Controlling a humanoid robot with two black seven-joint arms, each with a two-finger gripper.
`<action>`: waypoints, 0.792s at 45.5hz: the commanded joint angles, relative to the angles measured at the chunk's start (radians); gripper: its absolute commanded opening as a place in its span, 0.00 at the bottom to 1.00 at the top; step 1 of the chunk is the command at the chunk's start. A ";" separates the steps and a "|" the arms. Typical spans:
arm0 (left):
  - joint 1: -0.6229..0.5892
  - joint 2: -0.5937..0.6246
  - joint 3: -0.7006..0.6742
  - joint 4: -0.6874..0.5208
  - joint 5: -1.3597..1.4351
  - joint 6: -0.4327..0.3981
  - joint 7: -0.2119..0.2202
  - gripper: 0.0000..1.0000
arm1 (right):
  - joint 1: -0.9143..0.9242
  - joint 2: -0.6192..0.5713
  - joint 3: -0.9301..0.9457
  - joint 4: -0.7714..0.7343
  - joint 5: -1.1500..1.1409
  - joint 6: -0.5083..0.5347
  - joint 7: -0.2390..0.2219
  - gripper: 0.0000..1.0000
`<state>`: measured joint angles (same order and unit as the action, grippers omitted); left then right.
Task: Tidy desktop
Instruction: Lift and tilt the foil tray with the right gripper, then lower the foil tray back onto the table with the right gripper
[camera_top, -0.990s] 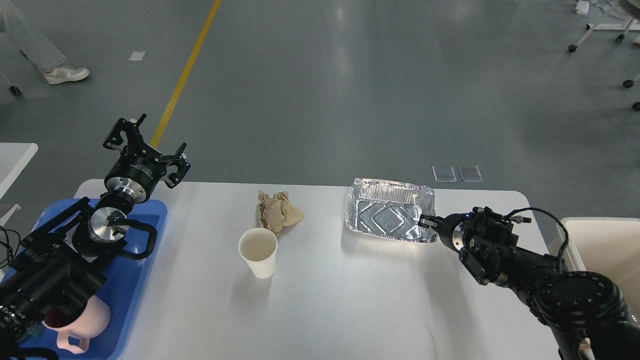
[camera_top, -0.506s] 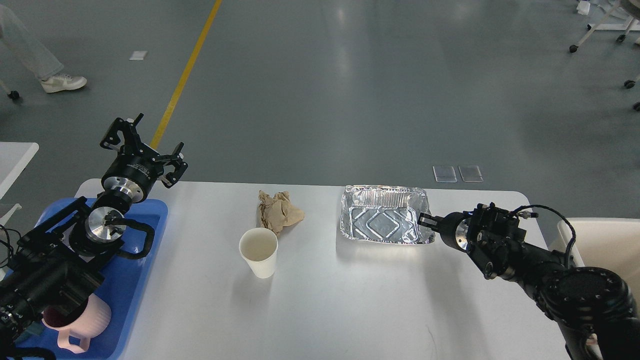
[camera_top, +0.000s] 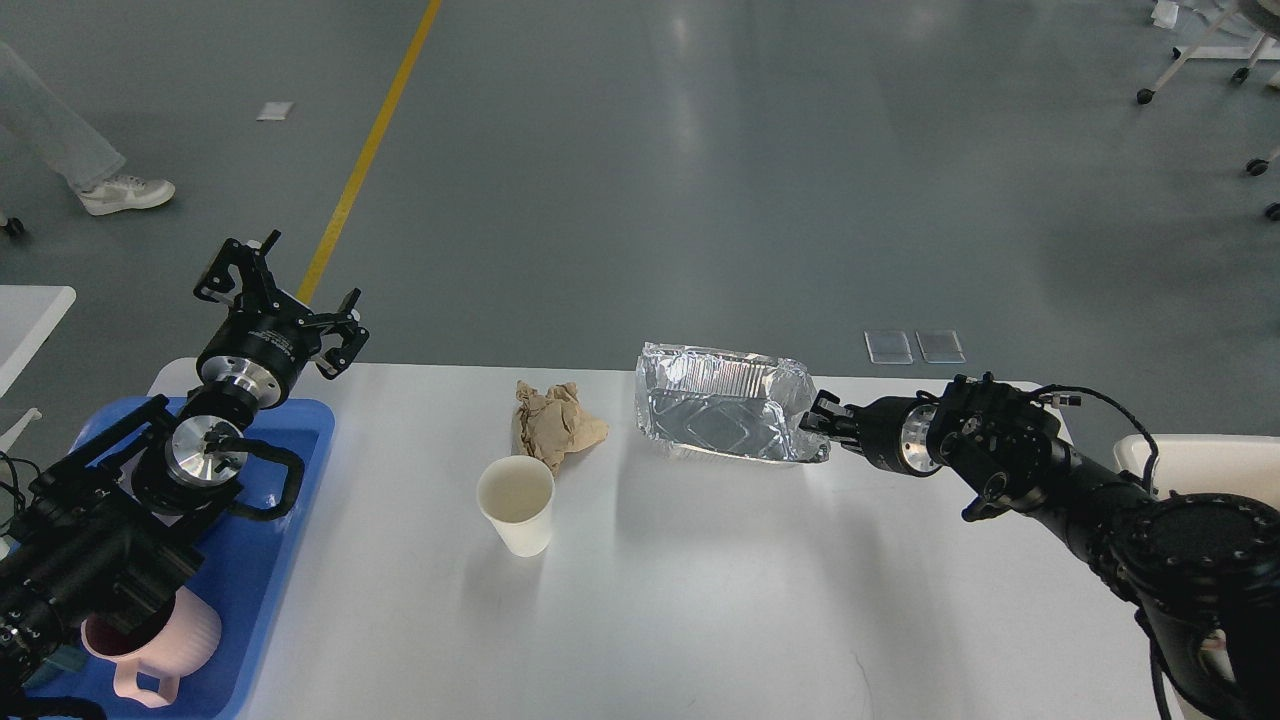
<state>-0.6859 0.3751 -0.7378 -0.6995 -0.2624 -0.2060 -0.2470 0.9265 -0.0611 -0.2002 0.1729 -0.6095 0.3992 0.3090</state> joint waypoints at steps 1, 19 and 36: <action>0.000 0.001 0.000 0.000 0.000 0.000 0.000 0.98 | 0.028 -0.078 0.001 0.166 0.001 0.000 0.010 0.00; -0.003 0.001 0.003 0.000 0.000 0.005 0.000 0.98 | 0.124 -0.459 -0.002 0.812 -0.107 -0.224 -0.047 0.00; -0.001 0.013 0.005 0.003 0.002 0.010 0.003 0.98 | 0.198 -0.799 0.008 1.207 -0.150 -0.287 -0.107 0.00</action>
<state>-0.6886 0.3856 -0.7334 -0.6967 -0.2608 -0.1973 -0.2444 1.1033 -0.7654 -0.1962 1.2769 -0.7580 0.1171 0.2075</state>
